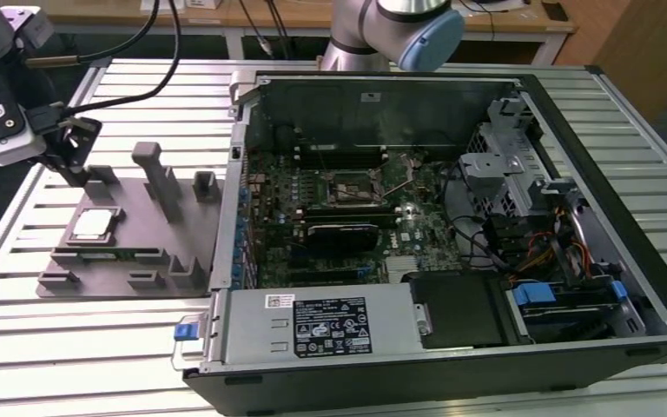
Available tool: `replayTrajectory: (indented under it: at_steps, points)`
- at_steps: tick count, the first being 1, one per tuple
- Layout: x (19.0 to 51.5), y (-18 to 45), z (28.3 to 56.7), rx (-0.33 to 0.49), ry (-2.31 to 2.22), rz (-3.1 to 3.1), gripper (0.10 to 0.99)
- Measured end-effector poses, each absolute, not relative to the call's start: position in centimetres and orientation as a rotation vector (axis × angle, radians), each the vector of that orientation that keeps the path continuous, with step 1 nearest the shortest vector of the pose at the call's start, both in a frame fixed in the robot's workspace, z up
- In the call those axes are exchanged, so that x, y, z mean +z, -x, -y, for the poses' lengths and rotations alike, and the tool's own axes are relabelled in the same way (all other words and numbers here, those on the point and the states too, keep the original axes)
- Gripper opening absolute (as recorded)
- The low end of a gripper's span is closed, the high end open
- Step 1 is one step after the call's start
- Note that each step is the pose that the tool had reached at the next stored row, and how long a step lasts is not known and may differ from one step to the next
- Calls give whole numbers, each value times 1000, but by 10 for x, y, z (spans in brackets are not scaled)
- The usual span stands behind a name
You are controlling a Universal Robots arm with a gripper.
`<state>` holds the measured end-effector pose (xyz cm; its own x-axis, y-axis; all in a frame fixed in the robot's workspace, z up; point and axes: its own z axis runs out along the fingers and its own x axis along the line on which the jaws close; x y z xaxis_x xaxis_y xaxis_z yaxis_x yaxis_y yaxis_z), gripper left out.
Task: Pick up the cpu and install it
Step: 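Pick up the cpu and move it towards the insertion slot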
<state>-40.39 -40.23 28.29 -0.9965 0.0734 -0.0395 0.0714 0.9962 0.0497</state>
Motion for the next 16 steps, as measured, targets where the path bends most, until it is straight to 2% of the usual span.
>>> replayTrajectory:
  at_steps: [16]
  points:
    - [258,417,402,75,-112,-3097,106]
